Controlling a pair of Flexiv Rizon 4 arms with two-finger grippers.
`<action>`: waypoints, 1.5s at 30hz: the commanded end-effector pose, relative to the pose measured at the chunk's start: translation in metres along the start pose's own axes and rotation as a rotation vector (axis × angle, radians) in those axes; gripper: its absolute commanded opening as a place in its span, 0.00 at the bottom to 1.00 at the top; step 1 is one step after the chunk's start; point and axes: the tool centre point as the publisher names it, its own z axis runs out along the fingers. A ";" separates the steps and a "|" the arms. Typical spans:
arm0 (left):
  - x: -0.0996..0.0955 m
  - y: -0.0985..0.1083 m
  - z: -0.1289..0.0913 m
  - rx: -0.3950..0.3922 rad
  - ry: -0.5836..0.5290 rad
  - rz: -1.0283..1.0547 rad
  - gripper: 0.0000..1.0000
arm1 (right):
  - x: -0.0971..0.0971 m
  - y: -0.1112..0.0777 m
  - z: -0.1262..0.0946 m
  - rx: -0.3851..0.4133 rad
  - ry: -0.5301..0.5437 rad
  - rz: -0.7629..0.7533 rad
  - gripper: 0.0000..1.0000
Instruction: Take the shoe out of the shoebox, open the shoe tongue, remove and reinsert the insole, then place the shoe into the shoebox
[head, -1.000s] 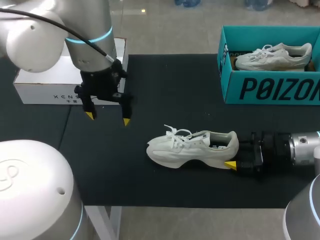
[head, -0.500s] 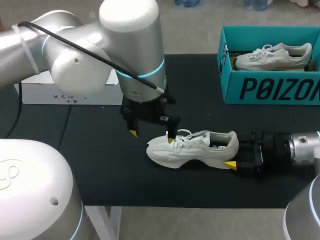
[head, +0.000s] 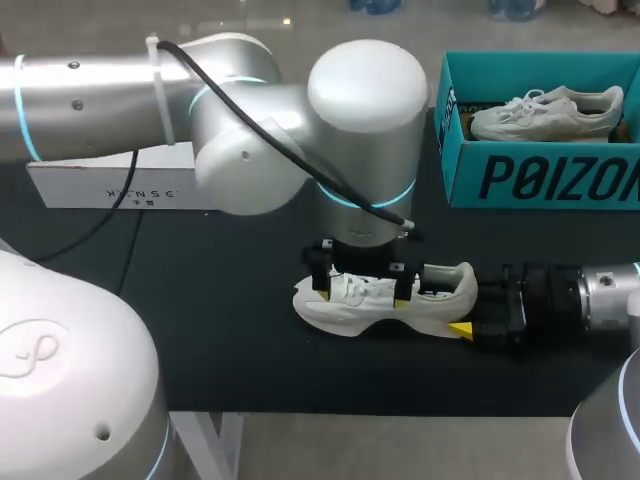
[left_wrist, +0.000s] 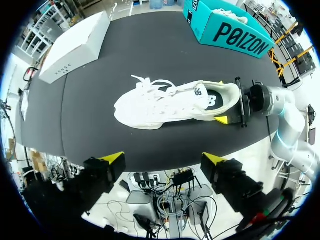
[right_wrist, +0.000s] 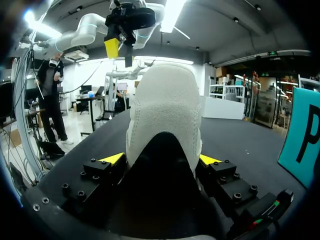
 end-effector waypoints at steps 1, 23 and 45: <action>0.050 -0.011 0.010 -0.016 -0.059 0.000 1.00 | 0.000 -0.002 0.002 0.003 -0.004 0.000 0.00; 0.080 -0.065 0.052 0.028 -0.157 -0.132 1.00 | 0.000 -0.002 0.002 0.003 -0.004 0.000 0.00; 0.057 -0.080 0.084 0.040 -0.282 -0.192 1.00 | 0.000 -0.002 0.002 0.003 -0.004 0.000 0.00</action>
